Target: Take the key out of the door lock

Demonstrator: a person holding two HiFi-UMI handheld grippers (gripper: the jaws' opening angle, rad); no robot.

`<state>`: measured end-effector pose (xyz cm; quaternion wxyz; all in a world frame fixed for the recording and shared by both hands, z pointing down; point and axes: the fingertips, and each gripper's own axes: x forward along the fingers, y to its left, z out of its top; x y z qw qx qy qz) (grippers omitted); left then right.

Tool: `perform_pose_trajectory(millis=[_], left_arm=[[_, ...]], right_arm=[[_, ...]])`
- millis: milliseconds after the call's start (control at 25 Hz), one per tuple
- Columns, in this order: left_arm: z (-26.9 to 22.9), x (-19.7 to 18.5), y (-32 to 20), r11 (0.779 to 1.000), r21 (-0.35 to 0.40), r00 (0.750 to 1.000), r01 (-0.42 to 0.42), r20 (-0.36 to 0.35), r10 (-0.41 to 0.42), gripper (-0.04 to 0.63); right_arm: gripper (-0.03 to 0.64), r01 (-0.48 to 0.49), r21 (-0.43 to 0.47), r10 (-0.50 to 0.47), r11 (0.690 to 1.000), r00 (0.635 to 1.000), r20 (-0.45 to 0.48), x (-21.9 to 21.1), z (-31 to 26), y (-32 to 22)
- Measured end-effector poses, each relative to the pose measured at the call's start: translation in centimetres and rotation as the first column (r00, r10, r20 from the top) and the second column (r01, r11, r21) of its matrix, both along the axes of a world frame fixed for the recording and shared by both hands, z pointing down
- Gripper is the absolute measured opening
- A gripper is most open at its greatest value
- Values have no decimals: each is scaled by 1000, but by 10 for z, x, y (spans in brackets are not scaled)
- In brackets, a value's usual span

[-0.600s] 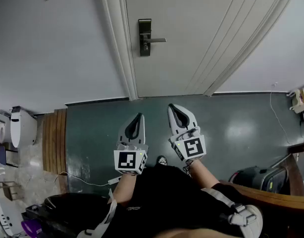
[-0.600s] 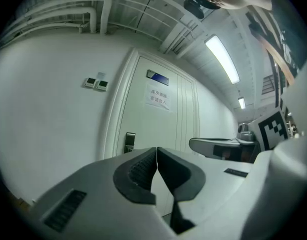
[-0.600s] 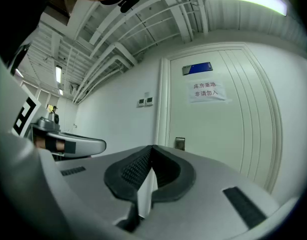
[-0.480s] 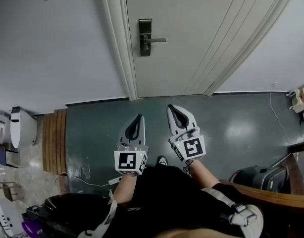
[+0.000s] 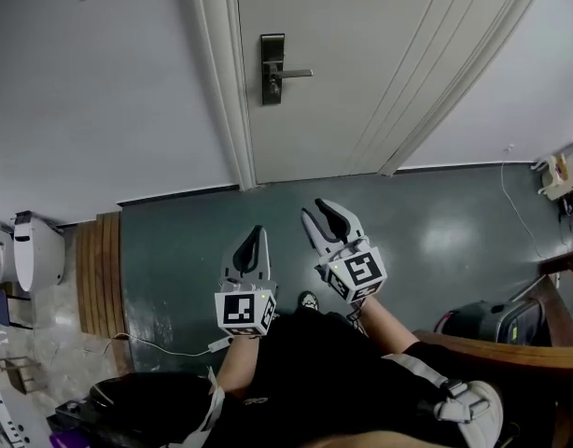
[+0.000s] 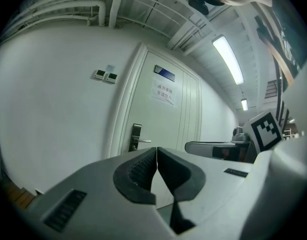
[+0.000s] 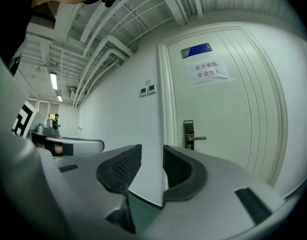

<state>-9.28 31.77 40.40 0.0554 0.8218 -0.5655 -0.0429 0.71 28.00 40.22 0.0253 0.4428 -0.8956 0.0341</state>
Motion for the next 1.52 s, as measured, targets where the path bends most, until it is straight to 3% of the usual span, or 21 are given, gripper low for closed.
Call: perform_pose_trajectory(millis=[160, 280, 640, 920, 1520], left_arm=[[14, -16, 6, 1000, -28, 1000, -6, -13, 6, 25], [23, -28, 8, 999, -41, 1000, -7, -13, 6, 25], [31, -31, -12, 998, -60, 1000, -13, -16, 12, 25], [29, -33, -72, 999, -48, 1000, 18, 23, -17, 25], [23, 43, -210, 996, -90, 997, -6, 72, 13, 25]], right_arm=[[192, -1, -87, 14, 996, 989, 146, -1, 9, 2], [207, -18, -107, 38, 994, 980, 193, -2, 13, 3], [216, -36, -85, 47, 996, 990, 130, -4, 18, -16], [223, -39, -39, 44, 998, 990, 131, 9, 13, -75], [249, 1, -91, 18, 996, 979, 205, 68, 18, -206]])
